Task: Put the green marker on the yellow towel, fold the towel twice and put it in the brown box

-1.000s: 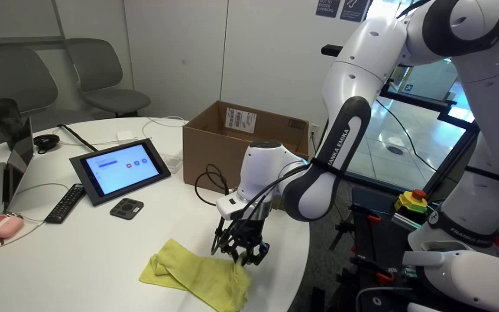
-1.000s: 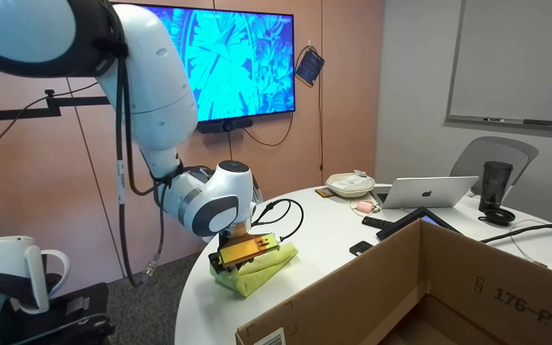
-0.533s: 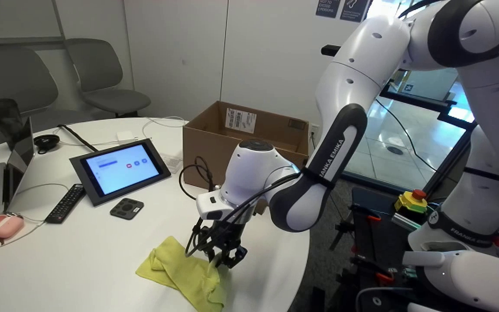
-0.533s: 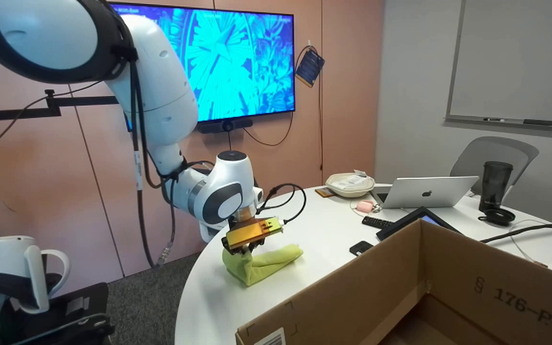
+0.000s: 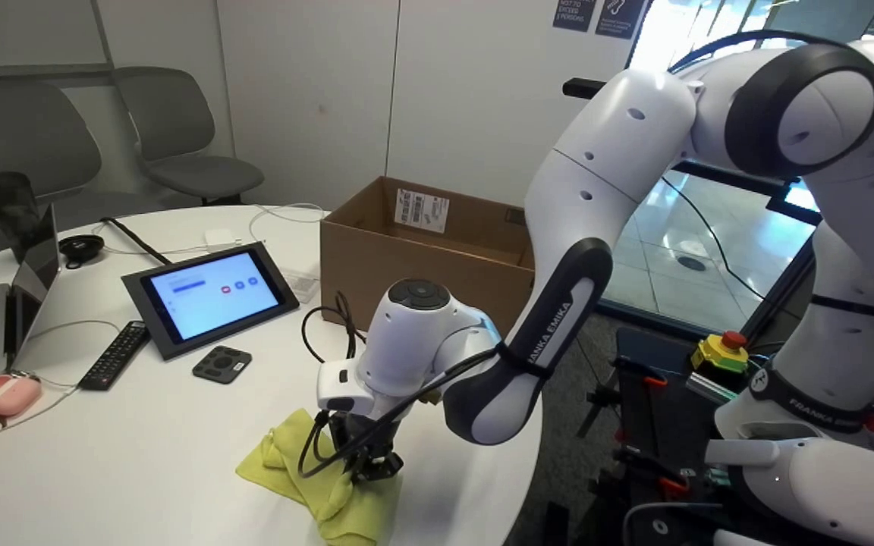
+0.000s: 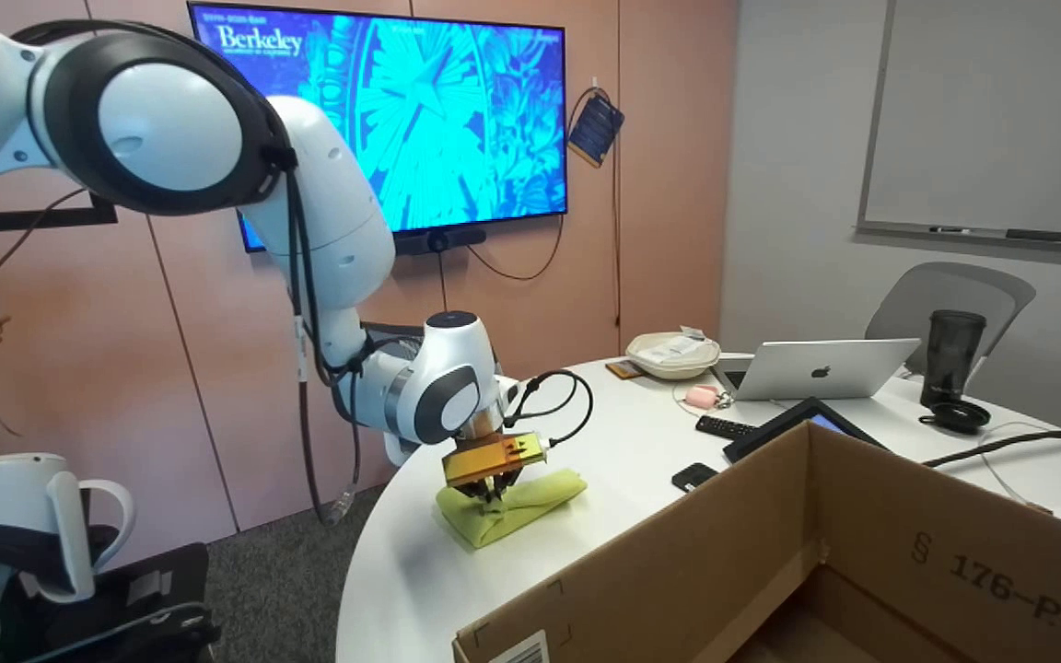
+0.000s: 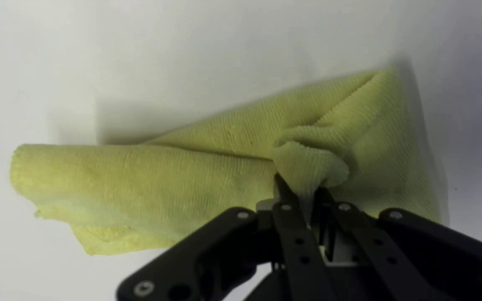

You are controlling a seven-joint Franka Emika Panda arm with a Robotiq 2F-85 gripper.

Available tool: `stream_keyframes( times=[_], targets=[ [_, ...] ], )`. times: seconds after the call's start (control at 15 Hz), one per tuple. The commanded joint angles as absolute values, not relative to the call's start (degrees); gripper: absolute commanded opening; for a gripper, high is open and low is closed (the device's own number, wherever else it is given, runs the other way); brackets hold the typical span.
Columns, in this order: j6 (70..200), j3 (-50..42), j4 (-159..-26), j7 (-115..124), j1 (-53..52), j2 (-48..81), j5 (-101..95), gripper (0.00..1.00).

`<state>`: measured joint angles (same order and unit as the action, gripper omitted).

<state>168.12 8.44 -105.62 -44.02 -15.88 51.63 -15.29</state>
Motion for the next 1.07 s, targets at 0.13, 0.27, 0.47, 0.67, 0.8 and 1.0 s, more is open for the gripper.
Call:
stream_keyframes(
  times=[0.13, 0.27, 0.47, 0.67, 0.8, 1.0],
  targets=[
    [165.97, 6.17, -98.76, -36.32, -17.30, 56.28, -18.46, 0.08],
    [164.97, 6.94, -98.39, -35.12, -16.55, 55.90, -19.02, 0.34],
    [163.48, 7.95, -98.06, -34.39, -15.55, 55.15, -19.37, 0.56],
    [161.73, 8.91, -97.62, -34.44, -14.36, 54.32, -19.07, 0.81],
    [161.28, 9.56, -96.98, -34.10, -13.30, 53.87, -18.47, 0.98],
    [160.64, 10.11, -95.04, -32.77, -12.05, 54.09, -17.85, 1.00]
  ],
)
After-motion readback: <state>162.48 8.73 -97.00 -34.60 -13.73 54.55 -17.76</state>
